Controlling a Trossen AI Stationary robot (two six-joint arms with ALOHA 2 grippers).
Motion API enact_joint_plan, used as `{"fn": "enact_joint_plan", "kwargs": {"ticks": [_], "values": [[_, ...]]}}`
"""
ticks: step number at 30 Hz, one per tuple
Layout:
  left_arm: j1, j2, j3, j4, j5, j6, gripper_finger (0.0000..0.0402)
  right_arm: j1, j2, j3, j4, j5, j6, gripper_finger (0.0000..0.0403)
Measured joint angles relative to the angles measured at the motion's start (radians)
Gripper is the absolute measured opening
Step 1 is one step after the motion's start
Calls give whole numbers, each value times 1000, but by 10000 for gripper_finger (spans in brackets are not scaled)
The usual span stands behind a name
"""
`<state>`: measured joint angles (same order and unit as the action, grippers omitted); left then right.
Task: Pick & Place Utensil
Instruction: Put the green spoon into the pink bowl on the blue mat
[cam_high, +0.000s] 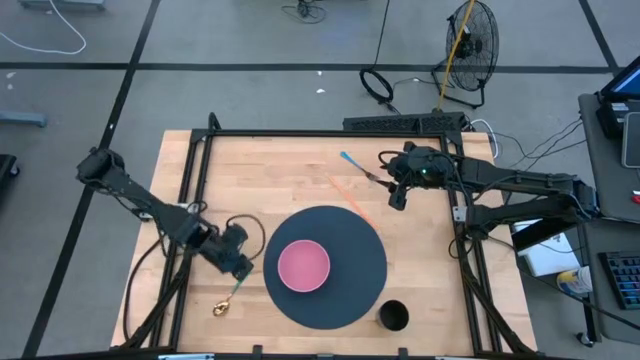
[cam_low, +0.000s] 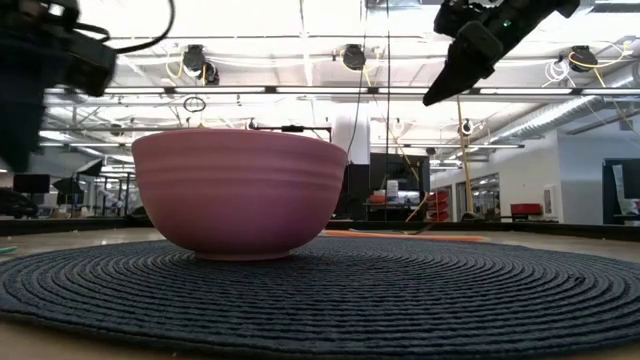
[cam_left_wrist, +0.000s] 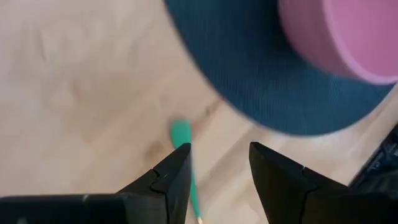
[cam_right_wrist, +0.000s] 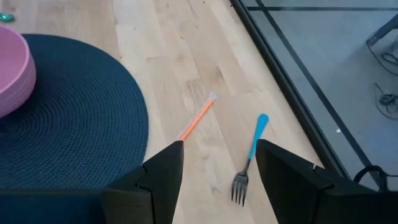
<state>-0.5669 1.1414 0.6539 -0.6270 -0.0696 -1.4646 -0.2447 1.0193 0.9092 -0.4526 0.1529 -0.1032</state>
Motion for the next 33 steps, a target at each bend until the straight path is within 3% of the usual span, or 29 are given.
{"fn": "enact_joint_plan", "kwargs": {"ticks": [5, 11, 17, 33], "values": [[-102, 114, 26, -8, 2, -204, 165, 0, -1, 0, 7, 0, -30, 199], [-144, 262, 80, -5, 53, -294, 165, 0, -2, 0, 22, -1, -44, 199], [-162, 356, 116, -6, 156, -303, 165, 0, -11, 0, 33, -1, -44, 199], [-187, 458, 127, -4, 140, -284, 166, 1, -11, 0, 112, -52, -44, 199]]}}
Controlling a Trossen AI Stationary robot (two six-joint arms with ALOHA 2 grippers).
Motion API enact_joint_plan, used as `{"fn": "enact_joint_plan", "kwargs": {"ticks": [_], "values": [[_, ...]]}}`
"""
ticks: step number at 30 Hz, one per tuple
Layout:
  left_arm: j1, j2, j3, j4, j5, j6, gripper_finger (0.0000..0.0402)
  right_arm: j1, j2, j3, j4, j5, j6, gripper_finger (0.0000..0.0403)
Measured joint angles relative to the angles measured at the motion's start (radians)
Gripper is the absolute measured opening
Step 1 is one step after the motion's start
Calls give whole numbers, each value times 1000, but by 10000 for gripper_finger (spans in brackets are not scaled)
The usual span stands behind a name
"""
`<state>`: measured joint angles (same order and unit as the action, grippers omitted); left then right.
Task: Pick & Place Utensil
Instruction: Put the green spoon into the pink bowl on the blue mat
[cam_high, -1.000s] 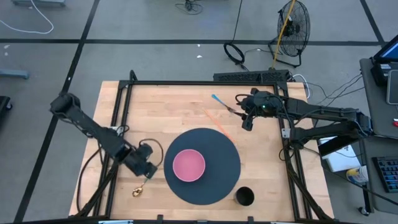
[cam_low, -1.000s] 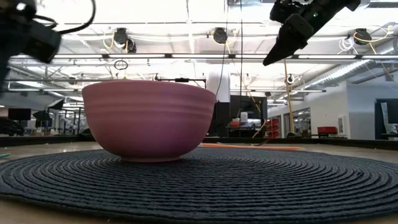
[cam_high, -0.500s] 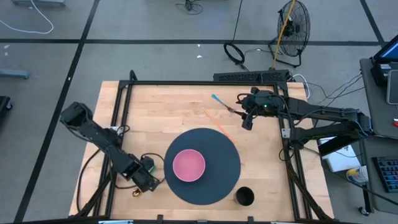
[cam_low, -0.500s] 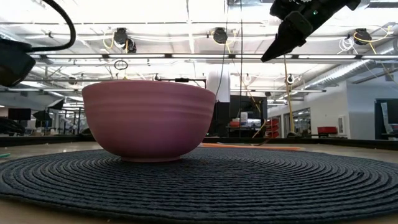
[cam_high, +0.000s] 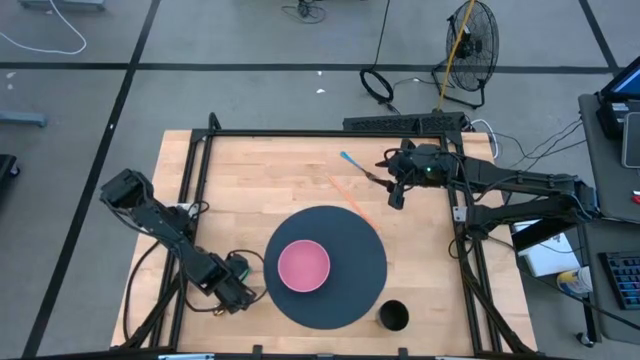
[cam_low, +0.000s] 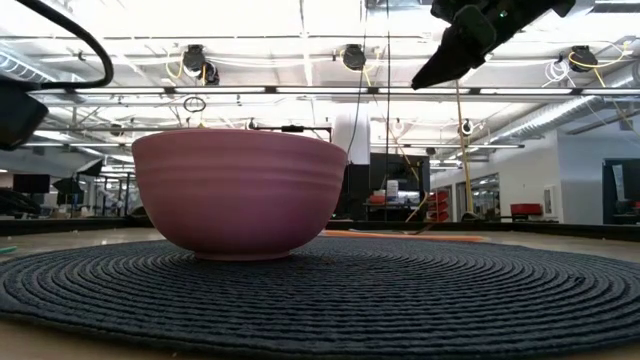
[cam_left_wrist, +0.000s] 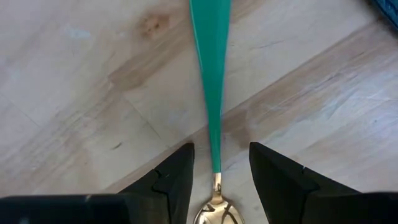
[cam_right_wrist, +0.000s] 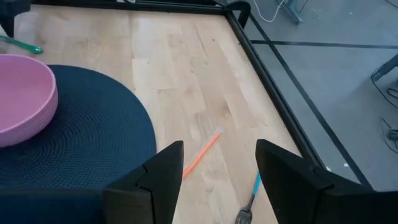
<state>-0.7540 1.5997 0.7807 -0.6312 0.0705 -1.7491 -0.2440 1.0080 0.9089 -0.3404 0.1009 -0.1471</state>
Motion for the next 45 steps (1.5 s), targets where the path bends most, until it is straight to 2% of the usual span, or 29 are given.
{"fn": "enact_joint_plan", "kwargs": {"ticks": [4, 14, 29, 31, 35, 37, 45], "values": [[-1, 1, -1, -3, -20, 9, 158, 0, 0, 0, 0, 0, 2, 199], [-1, 3, -5, -12, -44, 30, 75, 0, 0, 0, -1, 1, 3, 199], [-1, 3, -5, -7, -58, 51, 67, 0, 0, 0, -1, 1, 2, 199], [0, 3, -5, -11, -71, 14, 67, 0, 0, 0, -2, 1, 2, 199], [2, 4, -4, -73, -107, -215, 67, 0, 0, 0, -1, 2, 1, 199], [3, 4, -4, -94, -108, -283, 67, 0, 0, 0, -1, 2, 0, 199], [3, 4, -4, -124, -140, -303, 66, 0, 0, 0, -9, 2, -3, 199]]}}
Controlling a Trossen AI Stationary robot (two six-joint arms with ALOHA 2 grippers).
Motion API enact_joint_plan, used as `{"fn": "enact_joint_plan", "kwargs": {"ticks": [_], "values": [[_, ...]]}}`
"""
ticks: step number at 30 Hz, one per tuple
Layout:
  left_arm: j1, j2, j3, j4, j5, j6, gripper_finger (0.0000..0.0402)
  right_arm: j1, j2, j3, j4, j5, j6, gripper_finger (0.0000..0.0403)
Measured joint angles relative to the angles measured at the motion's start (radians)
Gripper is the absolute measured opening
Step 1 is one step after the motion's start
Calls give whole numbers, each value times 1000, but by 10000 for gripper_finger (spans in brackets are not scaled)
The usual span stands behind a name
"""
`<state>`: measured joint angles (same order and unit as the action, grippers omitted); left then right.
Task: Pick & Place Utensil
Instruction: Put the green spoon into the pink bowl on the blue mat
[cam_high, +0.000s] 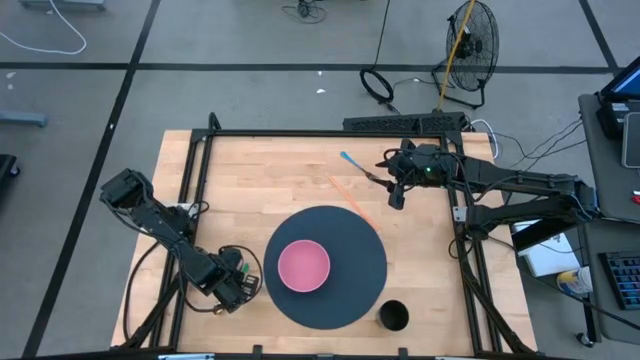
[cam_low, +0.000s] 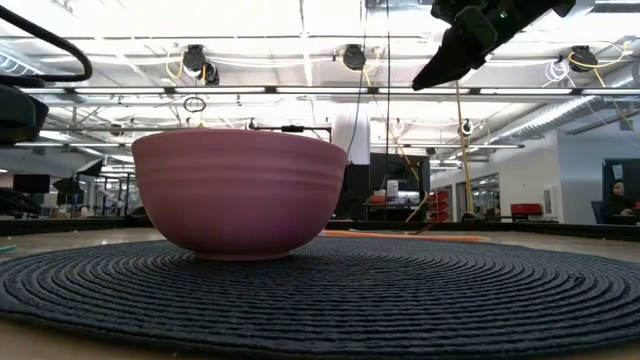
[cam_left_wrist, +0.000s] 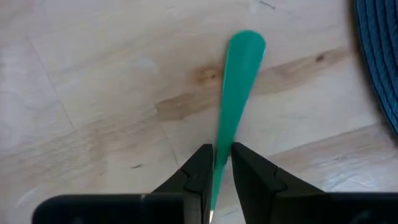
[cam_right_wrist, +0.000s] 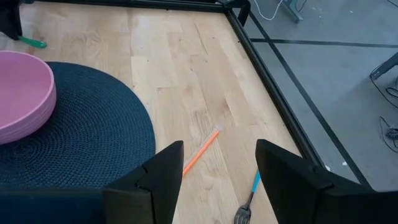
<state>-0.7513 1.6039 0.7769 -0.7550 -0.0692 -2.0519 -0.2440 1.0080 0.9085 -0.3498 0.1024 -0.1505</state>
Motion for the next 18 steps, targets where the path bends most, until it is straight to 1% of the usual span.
{"fn": "enact_joint_plan", "kwargs": {"ticks": [2, 5, 7, 11, 13, 15, 18], "values": [[0, 0, 0, -8, -1, -16, 57, 0, 0, -1, 1, 0, 0, 199], [0, 0, 0, -17, -17, -21, 24, 0, 0, -11, 2, 0, 0, 199], [0, 0, 0, -20, -34, -17, 11, 0, 0, -20, 1, 0, 0, 199], [0, 0, 0, -36, -44, -1, 21, 0, 0, -36, 1, 0, 0, 199], [0, 0, 0, -47, -52, 5, 18, 0, 0, -40, 1, 0, 0, 199], [0, 1, -1, -61, -73, 14, 8, 0, 0, -41, 1, 0, 0, 199], [0, 2, -5, -79, -121, 38, 8, 0, 0, -41, 2, 0, 0, 199]]}}
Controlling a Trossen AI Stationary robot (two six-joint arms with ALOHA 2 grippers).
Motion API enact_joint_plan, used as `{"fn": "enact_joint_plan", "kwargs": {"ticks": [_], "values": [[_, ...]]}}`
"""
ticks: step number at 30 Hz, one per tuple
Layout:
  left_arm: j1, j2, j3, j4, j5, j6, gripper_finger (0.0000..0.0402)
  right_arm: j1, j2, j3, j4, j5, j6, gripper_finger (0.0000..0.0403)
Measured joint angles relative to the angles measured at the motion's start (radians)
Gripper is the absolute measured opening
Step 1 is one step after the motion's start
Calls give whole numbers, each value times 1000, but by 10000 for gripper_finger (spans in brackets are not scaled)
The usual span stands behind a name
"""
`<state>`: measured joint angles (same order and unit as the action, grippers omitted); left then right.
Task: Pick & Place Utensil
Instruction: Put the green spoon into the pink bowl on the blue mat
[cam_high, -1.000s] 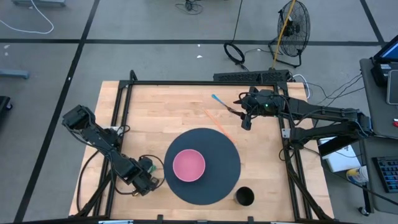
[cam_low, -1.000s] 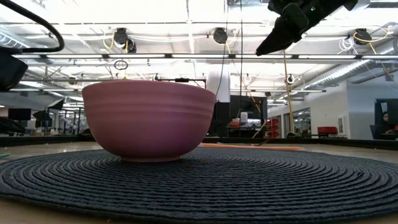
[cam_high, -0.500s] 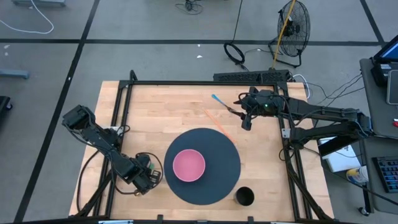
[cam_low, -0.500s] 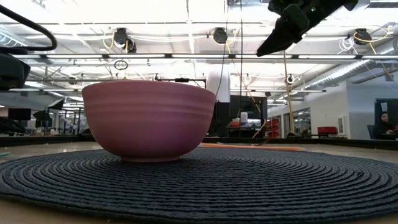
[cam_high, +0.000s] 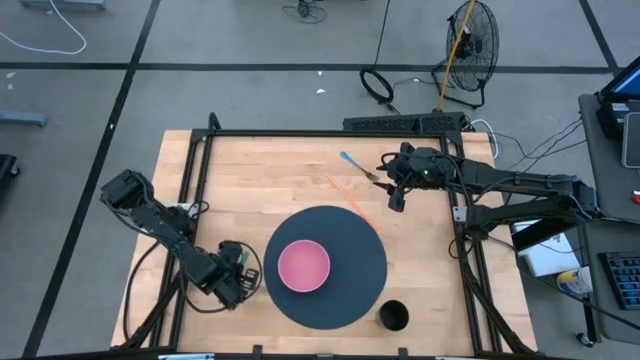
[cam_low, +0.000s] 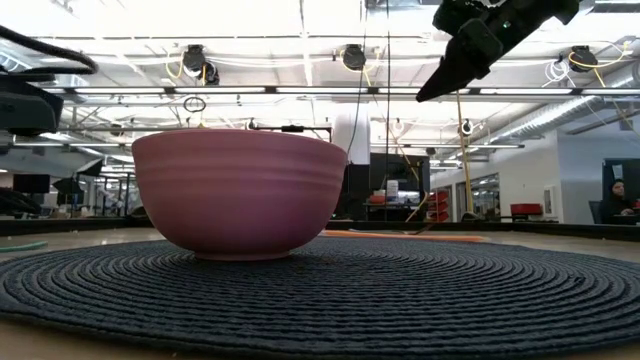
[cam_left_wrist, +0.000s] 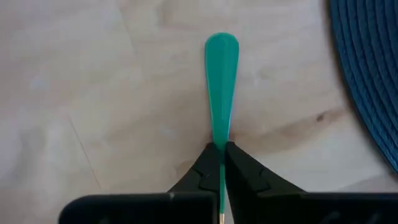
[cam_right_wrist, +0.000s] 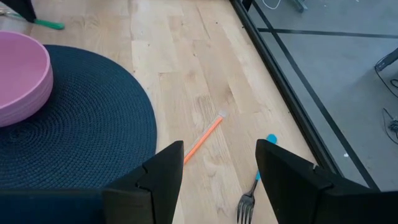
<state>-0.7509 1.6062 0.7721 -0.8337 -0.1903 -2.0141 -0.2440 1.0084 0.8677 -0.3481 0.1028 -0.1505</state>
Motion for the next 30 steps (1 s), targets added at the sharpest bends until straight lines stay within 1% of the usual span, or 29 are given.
{"fn": "enact_joint_plan", "kwargs": {"ticks": [4, 10, 17, 24, 30], "values": [[0, 0, -1, -1, -51, 16, 1, 0, 0, 0, 0, 0, 0, 199], [0, 0, 0, 2, -61, 28, 0, 0, 0, 0, 11, 0, 0, 199], [2, -2, 1, 20, 51, 82, 15, 0, 0, 0, 33, 0, 0, 199], [21, -5, 2, 31, 112, 159, 57, 0, 0, 0, 33, 0, 0, 199], [66, -6, 1, 58, 192, 289, 91, 0, 0, 0, 33, 0, 0, 199]]}}
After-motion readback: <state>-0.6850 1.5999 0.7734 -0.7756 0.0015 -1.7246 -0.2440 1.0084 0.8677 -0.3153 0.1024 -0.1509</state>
